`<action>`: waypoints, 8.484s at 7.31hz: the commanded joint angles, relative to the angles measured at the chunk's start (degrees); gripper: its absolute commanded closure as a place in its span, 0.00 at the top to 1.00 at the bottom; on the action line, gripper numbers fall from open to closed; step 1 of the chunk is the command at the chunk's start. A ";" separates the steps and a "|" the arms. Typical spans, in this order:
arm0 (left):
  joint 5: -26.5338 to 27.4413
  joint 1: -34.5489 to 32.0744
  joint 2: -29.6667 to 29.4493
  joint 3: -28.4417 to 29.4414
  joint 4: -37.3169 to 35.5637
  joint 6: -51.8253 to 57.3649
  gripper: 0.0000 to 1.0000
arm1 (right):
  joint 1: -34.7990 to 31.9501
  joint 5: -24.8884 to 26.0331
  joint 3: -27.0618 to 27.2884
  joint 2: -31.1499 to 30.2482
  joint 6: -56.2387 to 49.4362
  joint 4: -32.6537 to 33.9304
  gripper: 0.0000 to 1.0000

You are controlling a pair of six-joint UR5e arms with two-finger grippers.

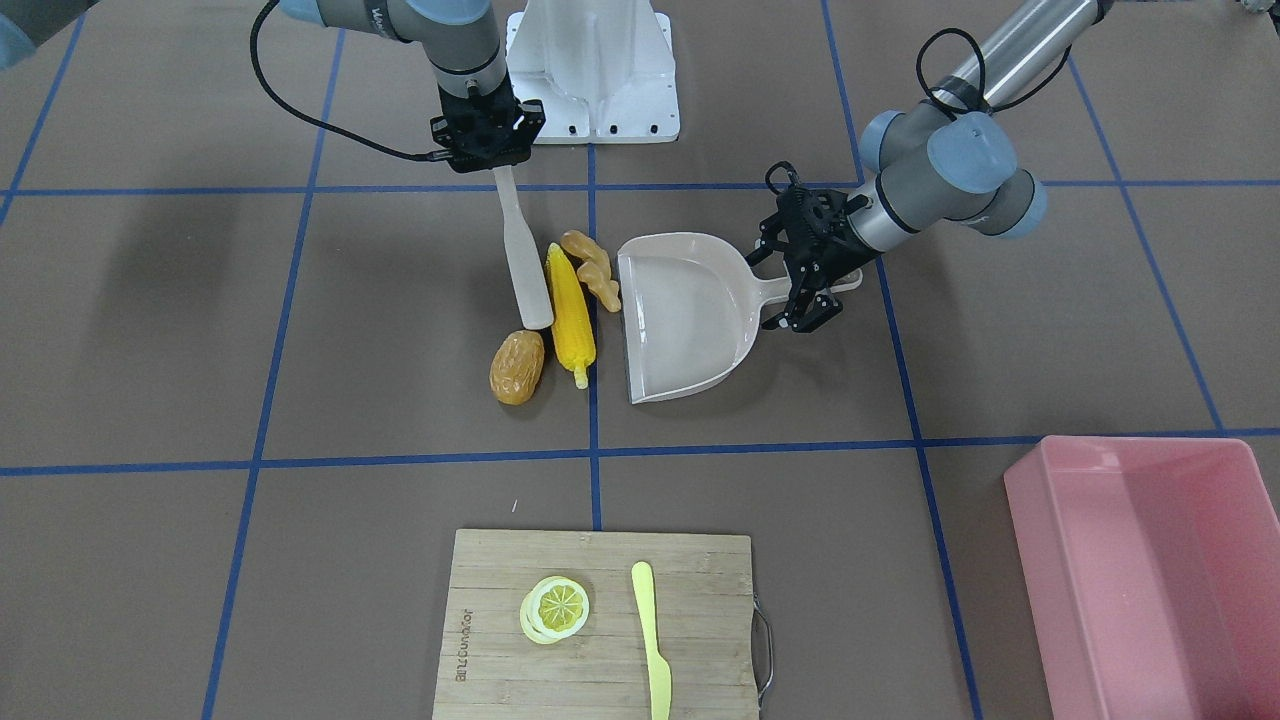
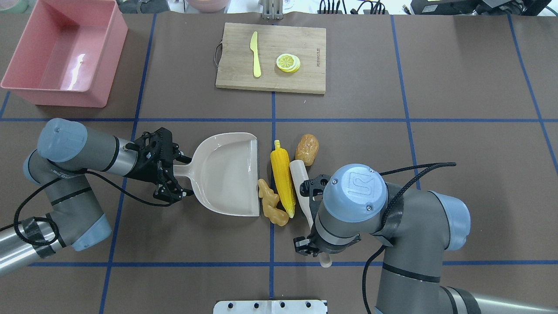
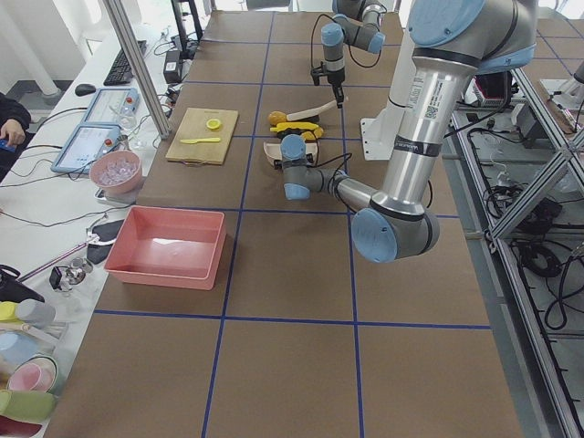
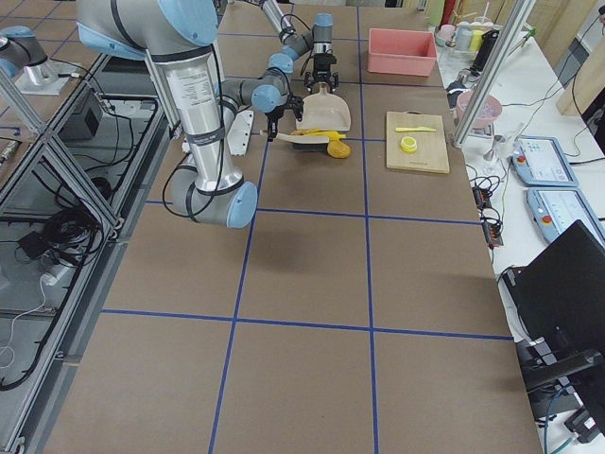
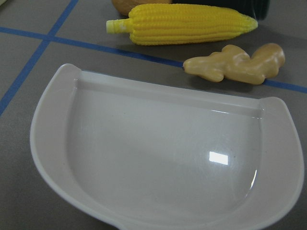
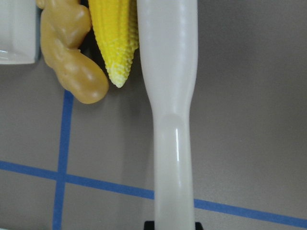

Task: Sweep and dump trash into bin
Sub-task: 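Sweep the corn and ginger into the dustpan with the right gripper's brush, then sweep the potato into the dustpan with the brush in the right gripper, then lift the dustpan with the left gripper while the right gripper withdraws the brush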

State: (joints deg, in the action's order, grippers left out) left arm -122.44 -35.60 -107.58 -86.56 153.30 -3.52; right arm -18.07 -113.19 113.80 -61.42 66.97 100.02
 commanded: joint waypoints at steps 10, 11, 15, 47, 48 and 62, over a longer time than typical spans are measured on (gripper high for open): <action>0.71 0.00 -0.08 -0.02 -0.11 0.09 0.97 | 0.85 -0.28 -10.26 14.75 2.29 0.27 0.00; 0.71 0.00 -0.08 -0.02 -0.11 0.09 0.97 | 0.85 -0.37 -12.61 17.80 3.07 0.70 0.00; 0.71 0.09 0.01 -0.02 -0.11 0.09 0.97 | -5.82 -6.43 -12.55 18.35 -0.77 3.41 0.00; 1.06 0.09 -0.08 -0.10 -1.52 0.18 0.97 | -5.48 -6.43 -21.60 21.32 3.43 -4.58 0.00; 1.06 0.09 -0.08 -0.10 -1.52 0.18 0.97 | -5.74 -6.78 -21.51 21.52 2.91 -3.52 0.00; 1.15 0.00 -0.17 -1.24 -1.16 0.53 0.40 | -44.65 -17.58 -3.76 -28.91 -36.37 -3.95 0.00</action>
State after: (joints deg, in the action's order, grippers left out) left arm -121.29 -35.52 -107.74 -87.53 152.24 -2.99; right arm -59.03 -128.54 110.24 -86.06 32.50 99.04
